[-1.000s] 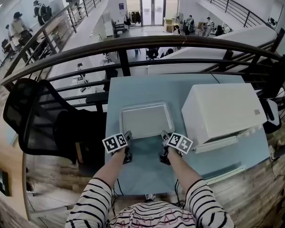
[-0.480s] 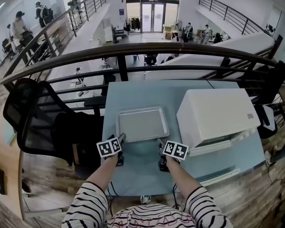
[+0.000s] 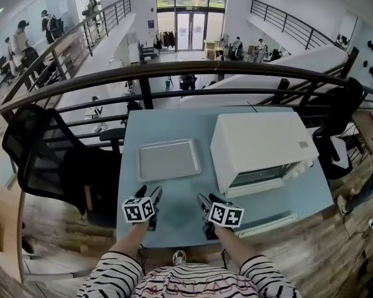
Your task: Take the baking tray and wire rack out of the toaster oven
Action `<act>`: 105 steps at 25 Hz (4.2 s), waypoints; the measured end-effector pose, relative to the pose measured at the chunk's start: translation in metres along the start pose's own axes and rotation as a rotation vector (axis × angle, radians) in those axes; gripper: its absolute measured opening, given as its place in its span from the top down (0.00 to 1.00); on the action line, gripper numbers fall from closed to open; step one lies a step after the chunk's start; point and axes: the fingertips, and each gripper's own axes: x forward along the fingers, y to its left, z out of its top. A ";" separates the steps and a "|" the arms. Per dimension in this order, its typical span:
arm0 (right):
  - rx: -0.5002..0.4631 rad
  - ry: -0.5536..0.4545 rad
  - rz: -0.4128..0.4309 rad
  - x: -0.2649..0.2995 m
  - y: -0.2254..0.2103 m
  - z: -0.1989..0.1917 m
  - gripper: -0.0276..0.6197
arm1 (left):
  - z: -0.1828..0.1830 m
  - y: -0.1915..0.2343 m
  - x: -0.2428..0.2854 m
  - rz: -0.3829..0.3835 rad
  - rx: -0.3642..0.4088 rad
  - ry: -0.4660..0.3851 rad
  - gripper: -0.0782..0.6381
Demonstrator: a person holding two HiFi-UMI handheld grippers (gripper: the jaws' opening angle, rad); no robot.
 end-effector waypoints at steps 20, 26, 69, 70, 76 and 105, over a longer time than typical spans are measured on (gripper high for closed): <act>-0.003 -0.178 -0.115 -0.254 -0.152 -0.016 0.58 | -0.120 -0.271 -0.056 -0.187 0.121 -0.025 0.52; 0.028 -0.192 -0.150 -0.302 -0.201 -0.027 0.58 | -0.156 -0.329 -0.060 -0.202 0.097 -0.030 0.52; 0.438 -0.570 0.036 -0.192 -0.272 0.201 0.66 | 0.004 -0.354 0.094 -0.296 -0.543 -0.406 0.52; 0.458 -0.586 0.043 -0.189 -0.276 0.206 0.66 | 0.007 -0.353 0.097 -0.302 -0.564 -0.420 0.52; 0.590 -0.670 0.084 -0.173 -0.292 0.227 0.70 | 0.010 -0.344 0.112 -0.294 -0.662 -0.449 0.52; 0.684 -0.680 0.166 -0.194 -0.294 0.224 0.90 | 0.007 -0.330 0.097 -0.314 -0.889 -0.535 0.65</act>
